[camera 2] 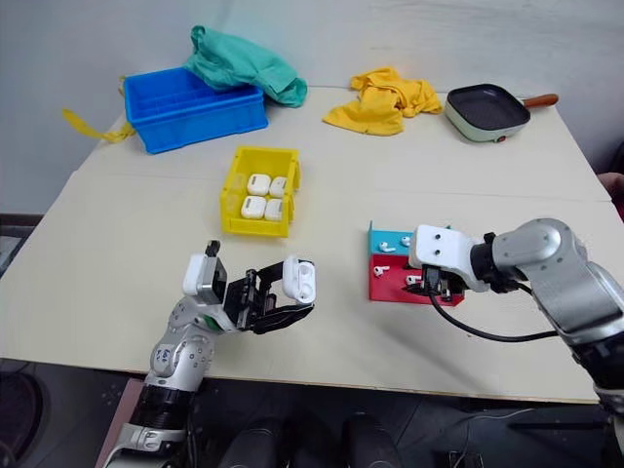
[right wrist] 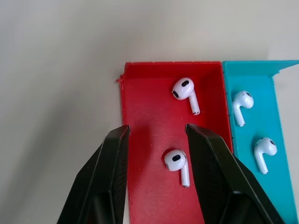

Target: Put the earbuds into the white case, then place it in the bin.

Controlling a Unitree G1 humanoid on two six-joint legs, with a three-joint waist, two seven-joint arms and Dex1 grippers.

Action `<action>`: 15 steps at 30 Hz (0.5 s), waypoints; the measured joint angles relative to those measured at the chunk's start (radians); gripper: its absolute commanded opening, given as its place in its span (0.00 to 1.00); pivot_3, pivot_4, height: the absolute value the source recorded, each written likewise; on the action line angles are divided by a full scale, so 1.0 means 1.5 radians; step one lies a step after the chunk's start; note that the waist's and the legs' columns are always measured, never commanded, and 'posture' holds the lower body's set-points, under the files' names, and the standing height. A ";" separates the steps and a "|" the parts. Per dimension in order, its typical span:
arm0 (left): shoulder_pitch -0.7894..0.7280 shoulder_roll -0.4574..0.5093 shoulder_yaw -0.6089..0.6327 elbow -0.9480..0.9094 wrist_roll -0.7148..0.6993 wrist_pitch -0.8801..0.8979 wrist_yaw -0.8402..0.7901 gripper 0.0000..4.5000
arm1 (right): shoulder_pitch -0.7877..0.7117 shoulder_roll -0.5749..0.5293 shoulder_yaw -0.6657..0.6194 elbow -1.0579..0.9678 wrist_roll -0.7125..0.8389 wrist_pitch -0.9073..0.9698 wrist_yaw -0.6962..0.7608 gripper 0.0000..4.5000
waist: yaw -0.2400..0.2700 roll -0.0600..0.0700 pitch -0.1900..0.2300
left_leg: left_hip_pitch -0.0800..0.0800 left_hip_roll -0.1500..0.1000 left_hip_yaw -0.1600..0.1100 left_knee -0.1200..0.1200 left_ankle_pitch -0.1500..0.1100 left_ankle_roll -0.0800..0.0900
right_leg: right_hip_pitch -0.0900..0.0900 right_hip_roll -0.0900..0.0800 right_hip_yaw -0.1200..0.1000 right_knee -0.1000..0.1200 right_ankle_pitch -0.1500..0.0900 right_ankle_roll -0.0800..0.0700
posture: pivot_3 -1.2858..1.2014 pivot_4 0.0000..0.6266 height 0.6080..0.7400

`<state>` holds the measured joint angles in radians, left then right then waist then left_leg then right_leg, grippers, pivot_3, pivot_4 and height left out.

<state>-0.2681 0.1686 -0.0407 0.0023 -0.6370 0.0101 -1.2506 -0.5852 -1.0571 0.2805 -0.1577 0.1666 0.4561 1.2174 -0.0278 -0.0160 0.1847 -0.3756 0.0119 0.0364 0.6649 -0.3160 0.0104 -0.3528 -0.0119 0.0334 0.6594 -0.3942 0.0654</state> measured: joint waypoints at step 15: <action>0.032 0.007 -0.015 -0.046 0.000 0.001 0.012 0.62 | -0.112 0.087 0.073 0.205 -0.129 -0.129 0.076 0.42 | -0.001 0.000 0.000 | -0.001 0.000 0.000 0.000 0.001 -0.001 | -0.002 0.000 0.000 0.002 0.000 0.000 | 0.52 0.24 1.00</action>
<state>-0.2207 0.1784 -0.0627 -0.0668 -0.6366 0.0115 -1.2325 -0.7529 -0.9268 0.3902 0.1493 -0.0273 0.2628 1.3311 -0.0298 -0.0160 0.1847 -0.3766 0.0121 0.0368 0.6650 -0.3152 0.0090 -0.3558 -0.0120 0.0332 0.6627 -0.3942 0.0653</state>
